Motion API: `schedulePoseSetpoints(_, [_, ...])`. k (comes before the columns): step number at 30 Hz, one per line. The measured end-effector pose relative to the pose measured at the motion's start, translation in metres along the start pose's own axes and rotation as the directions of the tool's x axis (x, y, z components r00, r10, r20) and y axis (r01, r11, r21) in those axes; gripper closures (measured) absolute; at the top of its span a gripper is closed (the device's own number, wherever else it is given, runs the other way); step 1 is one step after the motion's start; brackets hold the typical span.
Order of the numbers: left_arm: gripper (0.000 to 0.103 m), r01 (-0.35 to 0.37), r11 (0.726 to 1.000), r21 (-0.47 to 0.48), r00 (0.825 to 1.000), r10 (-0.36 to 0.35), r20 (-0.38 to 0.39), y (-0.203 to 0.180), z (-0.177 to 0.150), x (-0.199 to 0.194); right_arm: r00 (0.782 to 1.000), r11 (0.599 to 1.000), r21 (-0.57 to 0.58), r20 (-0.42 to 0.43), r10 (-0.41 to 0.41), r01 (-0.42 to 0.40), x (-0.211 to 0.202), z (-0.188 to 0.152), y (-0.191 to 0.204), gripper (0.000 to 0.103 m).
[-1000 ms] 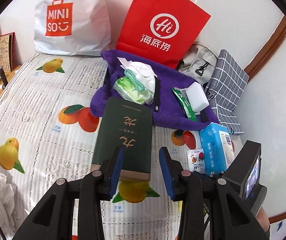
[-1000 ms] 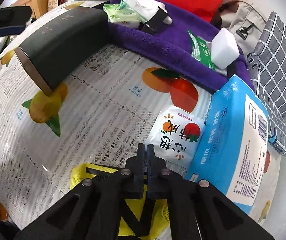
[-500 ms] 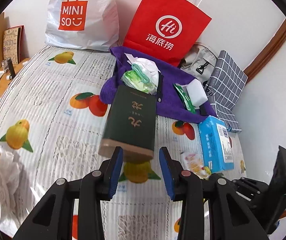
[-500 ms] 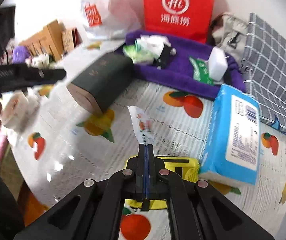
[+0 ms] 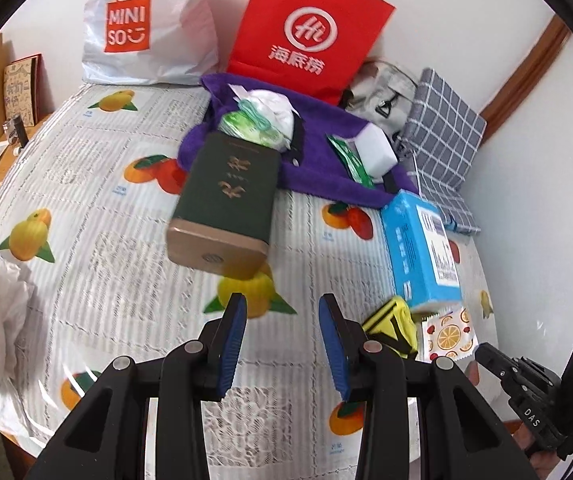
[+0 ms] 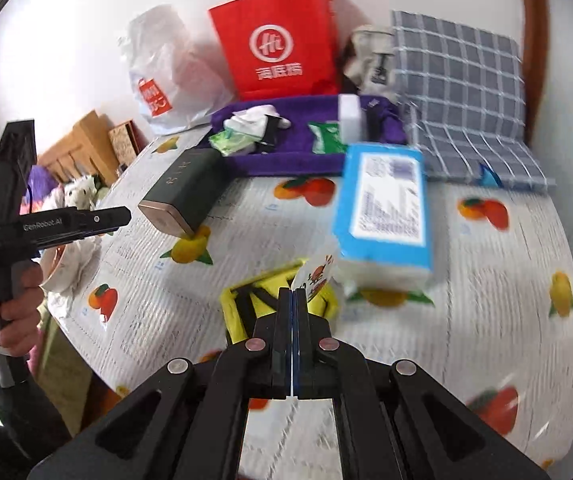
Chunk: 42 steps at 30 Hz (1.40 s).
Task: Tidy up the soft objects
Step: 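Grasp the orange-print snack packet with the right tool while the left tool grasps the yellow mesh bag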
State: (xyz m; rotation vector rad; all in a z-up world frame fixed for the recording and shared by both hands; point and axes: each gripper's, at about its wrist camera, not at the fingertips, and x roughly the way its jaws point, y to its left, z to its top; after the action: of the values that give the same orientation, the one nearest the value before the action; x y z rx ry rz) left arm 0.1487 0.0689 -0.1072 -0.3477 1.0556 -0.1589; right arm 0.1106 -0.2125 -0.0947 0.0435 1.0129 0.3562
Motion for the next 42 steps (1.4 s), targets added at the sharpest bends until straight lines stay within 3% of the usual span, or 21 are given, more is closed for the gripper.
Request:
schedulePoseSetpoints(7, [0.067, -0.014, 0.999, 0.036, 0.999, 0.015, -0.05, -0.018, -0.014, 0.019, 0.995, 0.989, 0.126, -0.071, -0.07, 0.079, 0.015, -0.038, -0.059, 0.103])
schedulePoseSetpoints(12, [0.067, -0.027, 0.998, 0.053, 0.996, 0.031, -0.082, -0.029, -0.018, 0.034, 0.983, 0.979, 0.125, -0.106, -0.15, 0.163, 0.027, -0.051, -0.085, 0.096])
schedulePoseSetpoints(13, [0.067, -0.031, 0.998, 0.061, 0.995, 0.036, -0.088, -0.032, -0.019, 0.037, 0.984, 0.98, 0.129, -0.11, -0.14, 0.154, 0.029, -0.052, -0.087, 0.083])
schedulePoseSetpoints(14, [0.067, -0.035, 0.997, 0.066, 0.995, 0.042, -0.093, -0.034, -0.019, 0.039, 0.986, 0.981, 0.137, -0.111, -0.121, 0.135, 0.031, -0.053, -0.089, 0.064])
schedulePoseSetpoints(16, [0.067, -0.039, 0.996, 0.076, 0.994, 0.047, -0.101, -0.037, -0.02, 0.043, 0.991, 0.984, 0.146, -0.097, -0.089, 0.103, 0.036, -0.054, -0.087, 0.04])
schedulePoseSetpoints(22, [0.067, -0.055, 0.994, 0.098, 0.991, 0.066, -0.113, -0.044, -0.023, 0.052, 0.994, 0.989, 0.124, -0.079, -0.074, 0.083, 0.059, -0.053, -0.07, 0.033])
schedulePoseSetpoints(26, [0.067, -0.044, 0.992, 0.119, 0.992, 0.057, -0.109, -0.048, -0.025, 0.055, 0.985, 0.985, 0.034, -0.05, -0.166, 0.168, 0.07, -0.053, -0.052, 0.026])
schedulePoseSetpoints(29, [0.066, -0.038, 0.989, 0.141, 0.99, 0.056, -0.128, -0.053, -0.026, 0.062, 0.973, 0.973, -0.027, -0.022, -0.229, 0.228, 0.076, -0.055, -0.043, 0.032])
schedulePoseSetpoints(30, [0.065, -0.039, 0.988, 0.15, 0.989, 0.059, -0.132, -0.054, -0.027, 0.064, 0.974, 0.974, -0.029, -0.012, -0.227, 0.226, 0.075, -0.056, -0.043, 0.036])
schedulePoseSetpoints(31, [0.065, -0.035, 0.986, 0.161, 0.989, 0.057, -0.133, -0.057, -0.028, 0.066, 0.973, 0.973, -0.022, 0.0, -0.229, 0.229, 0.074, -0.056, -0.046, 0.048])
schedulePoseSetpoints(35, [0.062, 0.014, 0.978, 0.208, 0.989, 0.017, -0.145, -0.071, -0.027, 0.073, 0.98, 0.98, -0.006, 0.004, -0.199, 0.199, 0.068, -0.056, -0.059, 0.059])
schedulePoseSetpoints(37, [0.058, 0.027, 0.967, 0.252, 0.989, 0.011, -0.148, -0.083, -0.026, 0.078, 0.979, 0.979, -0.01, 0.004, -0.203, 0.203, 0.066, -0.057, -0.062, 0.06])
schedulePoseSetpoints(40, [0.049, 0.062, 0.944, 0.323, 0.987, -0.01, -0.16, -0.101, -0.027, 0.086, 0.979, 0.979, 0.007, -0.008, -0.202, 0.202, 0.059, -0.061, -0.068, 0.082])
schedulePoseSetpoints(42, [0.044, 0.095, 0.926, 0.366, 0.981, -0.025, -0.192, -0.111, -0.029, 0.095, 0.985, 0.984, 0.041, -0.024, -0.171, 0.172, 0.053, -0.062, -0.077, 0.082])
